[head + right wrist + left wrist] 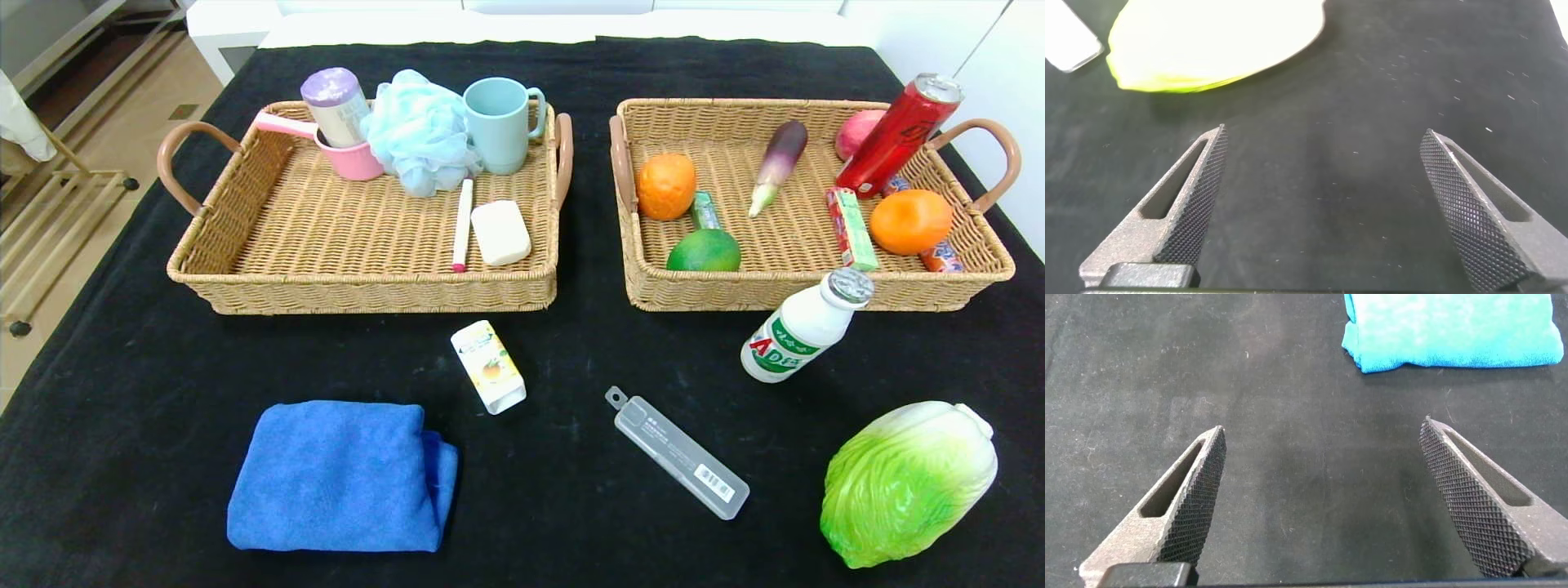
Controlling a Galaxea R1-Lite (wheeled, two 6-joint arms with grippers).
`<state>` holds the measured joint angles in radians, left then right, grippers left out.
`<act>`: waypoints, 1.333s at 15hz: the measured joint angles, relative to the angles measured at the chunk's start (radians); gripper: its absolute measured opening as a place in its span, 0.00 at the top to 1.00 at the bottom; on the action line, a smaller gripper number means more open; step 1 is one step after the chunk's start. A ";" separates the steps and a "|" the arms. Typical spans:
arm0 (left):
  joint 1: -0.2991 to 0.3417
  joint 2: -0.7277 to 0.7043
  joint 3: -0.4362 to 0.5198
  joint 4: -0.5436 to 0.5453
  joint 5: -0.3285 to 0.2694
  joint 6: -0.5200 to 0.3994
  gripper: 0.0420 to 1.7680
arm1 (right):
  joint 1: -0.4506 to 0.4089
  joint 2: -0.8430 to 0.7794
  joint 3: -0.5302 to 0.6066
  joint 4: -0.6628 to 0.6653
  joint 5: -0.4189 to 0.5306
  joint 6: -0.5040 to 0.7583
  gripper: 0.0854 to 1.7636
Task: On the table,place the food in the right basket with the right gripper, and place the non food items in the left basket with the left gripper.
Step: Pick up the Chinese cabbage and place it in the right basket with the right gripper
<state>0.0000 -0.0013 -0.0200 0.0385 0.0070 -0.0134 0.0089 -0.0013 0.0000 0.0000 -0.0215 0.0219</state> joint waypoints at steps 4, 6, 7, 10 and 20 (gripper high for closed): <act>0.000 0.000 0.001 0.004 -0.001 0.006 0.03 | -0.008 0.000 0.000 -0.006 -0.004 0.025 0.03; 0.000 0.001 -0.015 0.002 -0.012 0.015 0.03 | -0.009 0.005 -0.049 0.002 -0.004 0.027 0.03; -0.001 0.007 -0.044 0.004 -0.027 0.009 0.03 | -0.007 0.020 -0.092 0.011 -0.003 0.027 0.03; -0.007 0.102 -0.157 0.005 -0.079 -0.006 0.03 | -0.002 0.103 -0.212 0.016 0.040 0.011 0.03; -0.359 0.633 -0.520 -0.070 -0.155 0.008 0.03 | 0.005 0.553 -0.575 0.020 0.295 -0.043 0.03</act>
<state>-0.3587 0.6317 -0.5398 -0.0311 -0.1481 -0.0051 0.0138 0.5513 -0.5749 0.0196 0.2732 -0.0206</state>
